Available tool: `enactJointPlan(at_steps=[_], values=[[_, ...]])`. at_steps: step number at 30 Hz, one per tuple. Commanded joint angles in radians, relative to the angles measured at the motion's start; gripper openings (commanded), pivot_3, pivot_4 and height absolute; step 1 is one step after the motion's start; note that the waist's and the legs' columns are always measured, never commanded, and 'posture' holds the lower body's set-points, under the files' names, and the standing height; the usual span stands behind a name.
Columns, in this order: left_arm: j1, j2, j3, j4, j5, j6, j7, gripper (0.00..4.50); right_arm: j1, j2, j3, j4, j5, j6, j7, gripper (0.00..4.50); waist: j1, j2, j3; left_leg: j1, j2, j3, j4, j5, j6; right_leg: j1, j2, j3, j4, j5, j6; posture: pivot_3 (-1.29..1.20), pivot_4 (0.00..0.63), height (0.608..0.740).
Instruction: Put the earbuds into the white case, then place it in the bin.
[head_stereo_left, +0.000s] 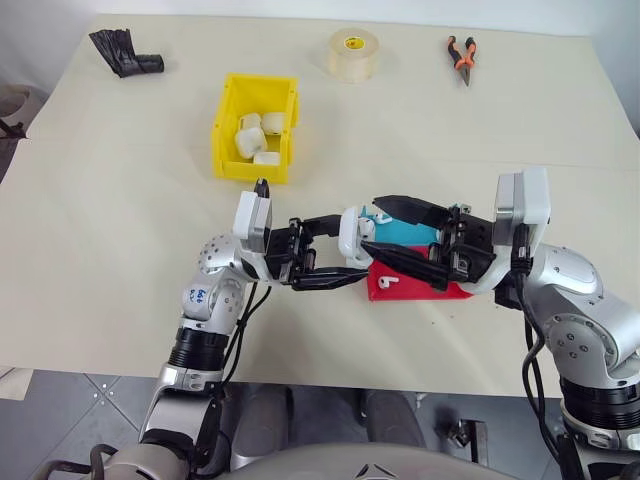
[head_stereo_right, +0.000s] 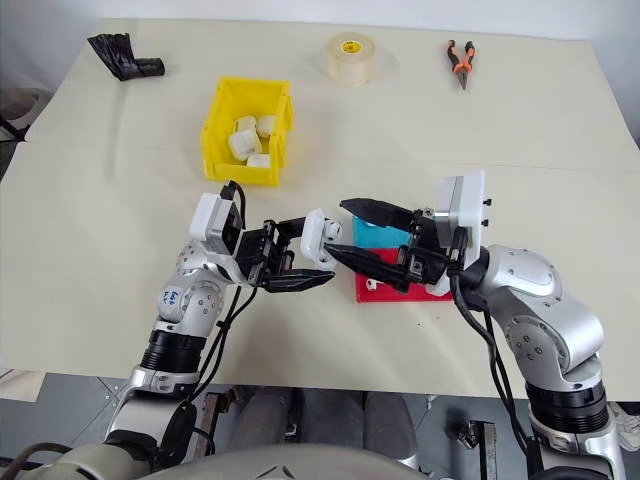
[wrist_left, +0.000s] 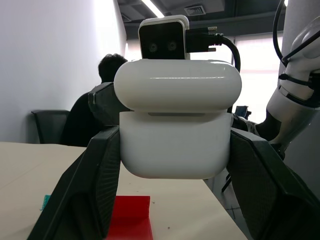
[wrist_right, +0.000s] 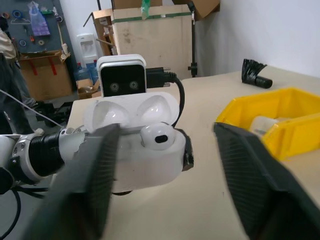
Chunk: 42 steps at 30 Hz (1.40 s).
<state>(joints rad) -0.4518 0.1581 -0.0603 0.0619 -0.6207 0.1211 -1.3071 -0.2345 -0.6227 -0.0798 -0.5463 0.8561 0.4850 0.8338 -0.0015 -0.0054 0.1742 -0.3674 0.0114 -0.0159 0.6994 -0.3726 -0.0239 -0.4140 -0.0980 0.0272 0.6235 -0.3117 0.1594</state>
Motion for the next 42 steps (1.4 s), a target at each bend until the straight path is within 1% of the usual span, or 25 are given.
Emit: enactJointPlan(at_steps=[1,4,6,10,13,16,19,22,25,26,27,30,33,35,37,39,42], values=[[0.006,0.001,0.017,-0.047,-0.006,-0.034,0.022,2.79,0.049,-0.045,-0.08,0.008,-0.023,-0.032,0.036,4.45,0.002,0.0,0.0,0.0,0.0,0.0,0.0,0.0,0.0,0.0,0.0,0.0,0.0,0.0,0.0,0.0,0.15,0.74],[0.031,0.034,0.027,-0.051,0.003,-0.044,0.021,2.79,0.134,-0.091,-0.183,0.086,-0.11,-0.15,0.114,4.49,0.007,0.0,0.0,0.0,-0.001,0.001,0.0,0.0,0.001,0.001,-0.001,0.0,-0.001,0.0,0.0,0.0,0.15,0.74],[0.051,0.053,0.033,-0.058,0.001,-0.05,0.021,2.79,0.194,-0.12,-0.22,0.155,-0.186,-0.251,0.185,4.49,0.006,0.0,0.0,0.0,-0.001,0.003,0.0,-0.001,0.001,0.001,-0.001,0.0,-0.002,0.0,0.0,0.0,0.15,0.74],[0.085,0.076,0.042,-0.078,-0.009,-0.054,0.027,2.79,0.258,-0.153,-0.256,0.292,-0.275,-0.389,0.284,4.49,0.003,0.0,0.0,0.0,0.0,0.009,0.0,-0.001,0.001,0.001,0.0,0.0,-0.002,0.0,0.0,0.0,0.15,0.74],[0.108,0.078,0.041,-0.093,-0.004,-0.063,0.038,2.79,0.236,-0.175,-0.248,0.391,-0.326,-0.448,0.317,4.49,-0.002,0.0,0.0,0.002,0.0,0.011,0.0,-0.001,0.001,0.002,0.0,0.001,-0.001,0.0,0.0,0.0,0.15,0.74],[0.124,0.072,0.032,-0.107,0.002,-0.073,0.05,2.79,0.141,-0.21,-0.205,0.452,-0.346,-0.413,0.337,4.49,-0.005,0.0,0.0,0.006,0.001,0.012,-0.001,-0.001,0.001,0.002,0.001,0.004,-0.001,0.0,0.0,0.0,0.15,0.74],[0.136,0.066,0.024,-0.116,0.005,-0.084,0.061,2.79,0.031,-0.271,-0.142,0.494,-0.377,-0.354,0.378,4.49,-0.003,0.001,0.0,0.008,0.001,0.012,-0.001,-0.001,0.001,0.003,0.0,0.006,-0.002,0.0,0.0,0.0,0.15,0.74],[0.153,0.063,0.017,-0.126,0.008,-0.096,0.071,2.79,-0.124,-0.355,-0.033,0.556,-0.473,-0.262,0.395,4.49,-0.002,0.001,0.0,0.008,0.002,0.011,-0.001,-0.001,0.001,0.003,0.0,0.006,-0.002,0.0,0.0,0.0,0.15,0.74],[0.166,0.057,0.01,-0.133,0.01,-0.105,0.081,2.79,-0.293,-0.382,0.086,0.634,-0.557,-0.266,0.476,4.49,-0.002,0.001,0.001,0.008,0.001,0.01,-0.001,-0.001,0.001,0.002,-0.001,0.006,-0.002,0.0,0.0,0.0,0.15,0.74],[0.168,0.055,0.008,-0.134,0.011,-0.108,0.084,2.79,-0.354,-0.381,0.134,0.664,-0.611,-0.268,0.481,4.49,-0.003,0.001,0.001,0.008,0.002,0.01,-0.002,-0.001,0.001,0.002,-0.001,0.006,-0.003,0.0,0.0,0.0,0.15,0.74],[0.17,0.053,0.007,-0.134,0.011,-0.11,0.087,2.79,-0.413,-0.373,0.178,0.693,-0.656,-0.244,0.477,4.49,-0.003,0.001,0.001,0.008,0.002,0.01,-0.001,-0.001,0.001,0.002,-0.001,0.006,-0.003,0.0,0.0,0.0,0.15,0.74],[0.17,0.053,0.006,-0.134,0.009,-0.111,0.094,2.79,-0.56,-0.303,0.257,0.77,-0.695,-0.223,0.51,4.49,-0.005,0.001,0.001,0.008,0.002,0.01,-0.002,-0.001,0.001,0.001,-0.001,0.006,-0.003,0.0,0.0,0.0,0.15,0.74],[0.173,0.062,0.014,-0.129,0.004,-0.111,0.095,2.79,-0.67,-0.231,0.349,0.844,-0.78,-0.23,0.523,4.49,-0.008,0.001,0.001,0.008,0.002,0.01,-0.002,0.0,0.001,0.001,-0.001,0.006,-0.002,0.0,0.0,0.0,0.15,0.74],[0.176,0.07,0.021,-0.129,0.003,-0.115,0.097,2.79,-0.718,-0.192,0.396,0.879,-0.822,-0.234,0.534,4.49,-0.011,0.001,0.001,0.007,0.002,0.009,-0.002,0.0,0.0,0.0,-0.001,0.006,-0.002,0.0,0.0,0.0,0.15,0.74],[0.183,0.082,0.029,-0.134,-0.006,-0.109,0.092,2.79,-0.751,-0.154,0.418,0.901,-0.829,-0.255,0.566,4.49,-0.01,0.001,0.001,0.006,0.002,0.008,-0.002,0.0,0.0,0.0,-0.001,0.005,-0.001,0.0,0.0,0.0,0.15,0.74],[0.189,0.097,0.037,-0.14,-0.016,-0.101,0.089,2.79,-0.785,-0.112,0.436,0.93,-0.848,-0.245,0.567,4.49,-0.012,0.001,0.001,0.004,0.001,0.007,-0.002,0.0,0.001,0.0,-0.002,0.004,-0.001,0.0,0.0,0.0,0.15,0.74],[0.201,0.116,0.051,-0.15,-0.026,-0.089,0.092,2.79,-0.819,-0.067,0.464,0.974,-0.889,-0.246,0.559,4.49,-0.02,0.001,0.001,-0.002,0.001,0.005,0.0,0.0,0.0,-0.005,-0.003,0.001,0.0,0.0,0.0,0.0,0.15,0.74]])
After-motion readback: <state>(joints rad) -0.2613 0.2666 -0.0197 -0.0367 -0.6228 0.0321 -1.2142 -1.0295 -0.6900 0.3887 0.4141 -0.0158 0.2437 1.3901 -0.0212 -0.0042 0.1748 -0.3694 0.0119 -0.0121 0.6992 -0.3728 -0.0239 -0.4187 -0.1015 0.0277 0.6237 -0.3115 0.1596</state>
